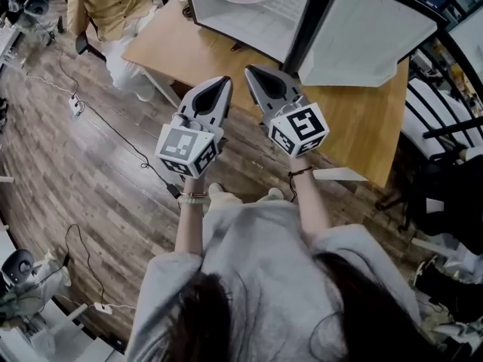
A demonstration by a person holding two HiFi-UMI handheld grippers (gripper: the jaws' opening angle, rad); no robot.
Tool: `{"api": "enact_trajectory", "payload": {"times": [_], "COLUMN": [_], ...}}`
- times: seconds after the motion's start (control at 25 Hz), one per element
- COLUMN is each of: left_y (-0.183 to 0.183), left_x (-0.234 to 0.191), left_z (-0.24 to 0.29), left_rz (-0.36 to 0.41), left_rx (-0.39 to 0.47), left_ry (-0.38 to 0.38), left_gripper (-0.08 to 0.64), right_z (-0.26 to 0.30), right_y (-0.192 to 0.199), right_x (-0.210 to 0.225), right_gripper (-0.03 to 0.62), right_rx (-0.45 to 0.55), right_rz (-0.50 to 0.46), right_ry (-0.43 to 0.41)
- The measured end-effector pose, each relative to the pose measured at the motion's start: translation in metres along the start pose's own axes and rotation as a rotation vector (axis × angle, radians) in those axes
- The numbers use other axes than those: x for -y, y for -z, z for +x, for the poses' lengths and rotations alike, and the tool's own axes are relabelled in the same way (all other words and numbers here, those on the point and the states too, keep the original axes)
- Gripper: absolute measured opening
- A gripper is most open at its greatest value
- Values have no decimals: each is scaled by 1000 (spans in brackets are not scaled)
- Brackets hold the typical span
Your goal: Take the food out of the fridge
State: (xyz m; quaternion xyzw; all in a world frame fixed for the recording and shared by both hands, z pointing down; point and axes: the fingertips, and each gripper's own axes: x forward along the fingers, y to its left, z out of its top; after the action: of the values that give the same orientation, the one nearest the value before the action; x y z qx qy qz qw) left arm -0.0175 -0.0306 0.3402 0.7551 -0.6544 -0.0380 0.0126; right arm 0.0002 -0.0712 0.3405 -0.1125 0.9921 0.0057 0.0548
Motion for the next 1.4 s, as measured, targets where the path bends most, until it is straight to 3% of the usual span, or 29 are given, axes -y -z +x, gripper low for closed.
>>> {"api": "enact_trajectory", "payload": {"times": [0.32,0.56,0.84,1.4], "left_y": [1,7,8,16], "left_x": [-27,-47,-64,-111], "left_z": [-27,-41,-27,39], "left_rz": [-9,-21,-39,-46], "left_rx": [-21,-30,-28,-49], "left_ry": [136,185,218,247], "left_gripper": [8,8,8,8], "right_z": [22,33,51,95], "right_y": [12,17,22,37], "right_x": [-28,-40,-32,28], "right_gripper": [9,9,9,9], "right_rx": [-7,-4,-27,-37], "right_rz": [31,43,43,75], "right_ry": [146,220,252,274]}}
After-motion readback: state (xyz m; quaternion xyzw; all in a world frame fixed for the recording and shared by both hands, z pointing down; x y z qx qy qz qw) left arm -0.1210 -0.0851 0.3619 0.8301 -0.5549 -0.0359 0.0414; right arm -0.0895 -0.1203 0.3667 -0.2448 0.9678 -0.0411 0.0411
